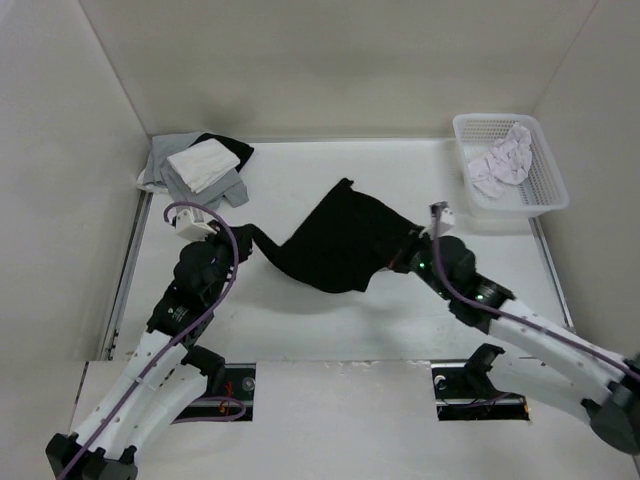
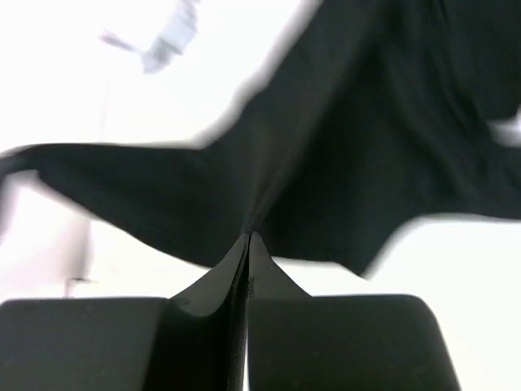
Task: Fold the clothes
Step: Flatten the tank top out
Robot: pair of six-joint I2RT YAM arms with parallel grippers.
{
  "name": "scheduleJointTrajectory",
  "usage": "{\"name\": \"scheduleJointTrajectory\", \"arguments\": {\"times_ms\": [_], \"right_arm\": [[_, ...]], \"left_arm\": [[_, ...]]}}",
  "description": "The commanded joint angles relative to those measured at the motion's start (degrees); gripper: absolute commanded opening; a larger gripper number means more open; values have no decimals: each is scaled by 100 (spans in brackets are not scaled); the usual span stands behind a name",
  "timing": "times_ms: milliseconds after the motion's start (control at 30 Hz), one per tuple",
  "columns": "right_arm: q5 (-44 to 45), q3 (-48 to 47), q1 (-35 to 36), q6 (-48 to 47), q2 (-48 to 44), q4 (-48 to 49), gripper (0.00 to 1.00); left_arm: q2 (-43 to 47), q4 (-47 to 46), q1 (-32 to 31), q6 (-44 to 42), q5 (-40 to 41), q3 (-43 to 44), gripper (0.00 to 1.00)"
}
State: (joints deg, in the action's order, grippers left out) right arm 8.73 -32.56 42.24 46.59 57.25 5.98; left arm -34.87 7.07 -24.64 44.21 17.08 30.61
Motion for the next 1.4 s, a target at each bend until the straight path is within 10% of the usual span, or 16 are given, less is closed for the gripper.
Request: {"name": "scheduleJointTrajectory", "arguments": {"times_ms": [0, 400, 633, 733, 1000, 1367], "right_arm": [[1374, -1302, 376, -878, -1653, -1956, 0], [4169, -5943, 3106, -3636, -1315, -2656, 0], [4796, -6527, 3884, -5395, -611, -1399, 0], [4297, -6369, 3114, -5407, -295, -1274, 0], [-106, -6068, -1614, -2577, 1426, -1925, 0], [-1137, -11533, -2848, -2189, 5058, -3805, 0]], "left_arm": [[156, -347, -62, 44, 6, 1006, 2], [201, -777, -54, -579, 586, 3924, 1], [-98, -839, 43, -562, 506, 4410, 1], [-335, -988, 166, -615, 752, 4182, 1], [-2442, -1621, 473, -589, 1105, 3714, 1], [-4871, -1305, 1282, -597, 164, 6650, 1]]}}
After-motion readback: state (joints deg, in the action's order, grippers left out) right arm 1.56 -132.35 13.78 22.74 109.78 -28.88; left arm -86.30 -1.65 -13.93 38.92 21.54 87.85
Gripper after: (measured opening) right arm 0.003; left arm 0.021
